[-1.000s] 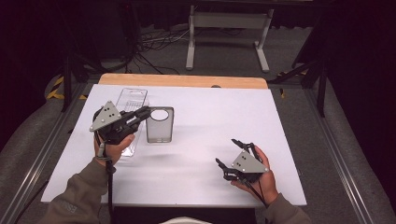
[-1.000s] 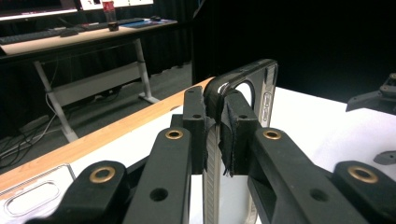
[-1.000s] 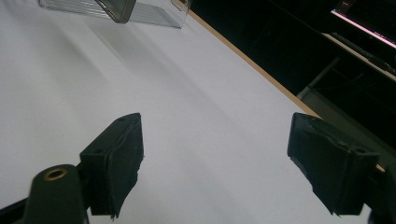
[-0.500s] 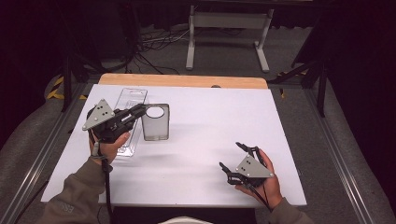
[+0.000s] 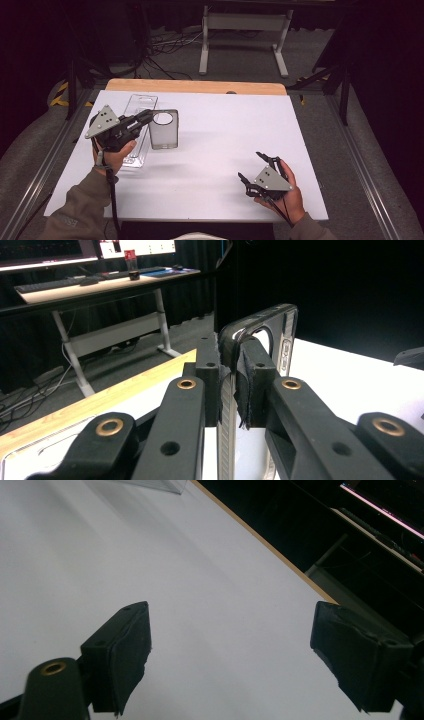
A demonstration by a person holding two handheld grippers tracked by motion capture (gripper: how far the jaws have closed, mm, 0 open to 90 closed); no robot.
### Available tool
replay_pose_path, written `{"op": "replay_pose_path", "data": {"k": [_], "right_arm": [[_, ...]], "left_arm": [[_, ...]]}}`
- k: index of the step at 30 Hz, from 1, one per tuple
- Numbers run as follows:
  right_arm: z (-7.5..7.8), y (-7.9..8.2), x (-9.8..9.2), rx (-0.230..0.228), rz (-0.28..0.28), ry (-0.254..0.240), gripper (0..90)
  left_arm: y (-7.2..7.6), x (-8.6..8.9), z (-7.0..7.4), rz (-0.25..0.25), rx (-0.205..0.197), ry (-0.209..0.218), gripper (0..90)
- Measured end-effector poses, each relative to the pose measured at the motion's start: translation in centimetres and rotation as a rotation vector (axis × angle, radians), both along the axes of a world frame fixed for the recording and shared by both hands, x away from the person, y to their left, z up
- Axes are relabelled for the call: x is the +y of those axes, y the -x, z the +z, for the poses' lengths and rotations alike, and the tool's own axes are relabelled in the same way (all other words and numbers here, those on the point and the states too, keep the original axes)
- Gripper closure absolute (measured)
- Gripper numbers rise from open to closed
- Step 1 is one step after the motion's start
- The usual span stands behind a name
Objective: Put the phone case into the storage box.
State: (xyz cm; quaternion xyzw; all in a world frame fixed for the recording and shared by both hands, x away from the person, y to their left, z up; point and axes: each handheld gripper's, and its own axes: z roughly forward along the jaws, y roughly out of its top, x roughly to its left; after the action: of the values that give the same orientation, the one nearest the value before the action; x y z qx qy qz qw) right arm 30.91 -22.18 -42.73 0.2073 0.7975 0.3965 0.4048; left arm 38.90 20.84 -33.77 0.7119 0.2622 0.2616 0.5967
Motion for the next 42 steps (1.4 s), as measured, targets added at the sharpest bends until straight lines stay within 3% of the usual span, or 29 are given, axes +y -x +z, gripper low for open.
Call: {"op": "replay_pose_path", "data": {"k": [3, 17, 25, 27, 34, 42], "right_arm": [[0.1, 0.0, -0.2, 0.004, 0.003, -0.028, 17.6], [0.3, -0.1, -0.5, 0.009, 0.026, -0.075, 15.8], [0.4, -0.2, -0.6, 0.006, 0.027, -0.083, 16.1], [0.6, -0.3, -0.7, 0.016, 0.029, -0.108, 16.1], [0.6, -0.4, -0.8, 0.007, 0.013, -0.098, 16.1], [0.3, -0.9, -1.0, 0.041, 0.005, -0.124, 16.1]], "left_arm": [[0.0, 0.1, 0.0, 0.003, 0.000, 0.003, 81.7], [-0.2, 1.2, 0.3, 0.032, -0.013, 0.014, 81.7], [-0.6, 1.6, 0.3, 0.022, -0.008, 0.041, 81.7], [-0.8, 1.9, 0.5, 0.018, -0.009, 0.074, 81.7], [-1.4, 2.1, 0.3, 0.027, -0.009, 0.061, 81.7], [-2.9, 2.7, 1.0, 0.035, -0.008, 0.061, 81.7]]}}
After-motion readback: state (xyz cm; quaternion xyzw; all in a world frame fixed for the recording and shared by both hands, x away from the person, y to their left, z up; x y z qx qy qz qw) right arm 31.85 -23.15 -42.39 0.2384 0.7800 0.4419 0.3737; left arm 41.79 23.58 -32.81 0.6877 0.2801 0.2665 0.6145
